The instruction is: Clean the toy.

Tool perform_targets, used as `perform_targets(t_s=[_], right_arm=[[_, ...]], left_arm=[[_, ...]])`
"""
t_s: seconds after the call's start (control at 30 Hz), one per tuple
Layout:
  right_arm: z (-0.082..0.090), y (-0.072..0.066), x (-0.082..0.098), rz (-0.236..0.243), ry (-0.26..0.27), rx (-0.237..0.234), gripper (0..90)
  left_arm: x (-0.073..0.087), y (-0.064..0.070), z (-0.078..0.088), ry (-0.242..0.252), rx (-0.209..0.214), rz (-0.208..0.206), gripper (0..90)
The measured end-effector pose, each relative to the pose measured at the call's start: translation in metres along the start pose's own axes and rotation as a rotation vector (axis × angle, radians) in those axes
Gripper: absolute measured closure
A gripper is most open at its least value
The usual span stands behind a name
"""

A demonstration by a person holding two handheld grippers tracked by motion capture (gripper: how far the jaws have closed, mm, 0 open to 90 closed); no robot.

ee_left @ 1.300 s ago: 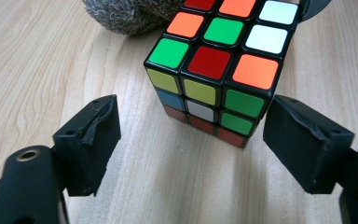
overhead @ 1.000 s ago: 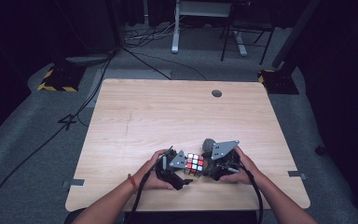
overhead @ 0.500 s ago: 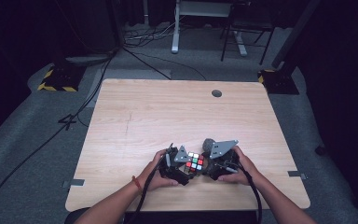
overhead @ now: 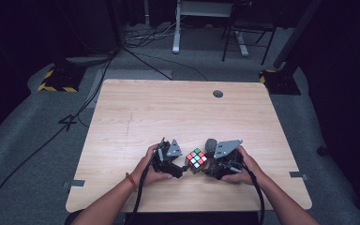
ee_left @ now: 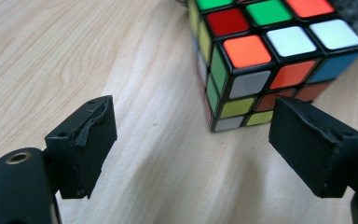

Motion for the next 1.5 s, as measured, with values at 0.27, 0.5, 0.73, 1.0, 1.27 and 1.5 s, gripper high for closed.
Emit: perform_targets(t_s=[0.27,0.5,0.73,1.0,1.27,1.5], right_arm=[[0.004,0.001,0.001,0.002,0.002,0.008,51.0],[0.003,0.003,0.002,0.013,-0.004,0.017,53.4],[0.002,0.003,0.001,0.002,-0.001,0.014,53.0],[0.002,0.003,0.001,0.008,0.004,0.007,52.4],[0.002,0.003,-0.001,0.002,0.012,0.009,51.9],[0.003,0.004,-0.002,0.006,0.015,0.011,51.6]], left_arm=[[0.001,-0.005,-0.002,0.003,0.018,-0.003,19.9],[0.01,0.018,-0.006,-0.036,0.167,-0.021,15.9],[0.009,0.024,-0.019,-0.066,0.152,-0.046,15.8],[0.002,0.019,-0.027,-0.067,0.149,-0.037,15.7],[-0.003,0.022,-0.032,-0.069,0.17,-0.076,16.9],[-0.005,0.022,-0.028,-0.063,0.168,-0.123,33.1]])
Point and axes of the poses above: each handheld gripper's, and its own axes: z roughly backward along the jaws, x roughly out of its underside, y roughly to its right, the point moved 10 cm from there along -z, roughly forward along the jaws, and after that the axes turned 12 degrees about x, right-handed, at the moved point
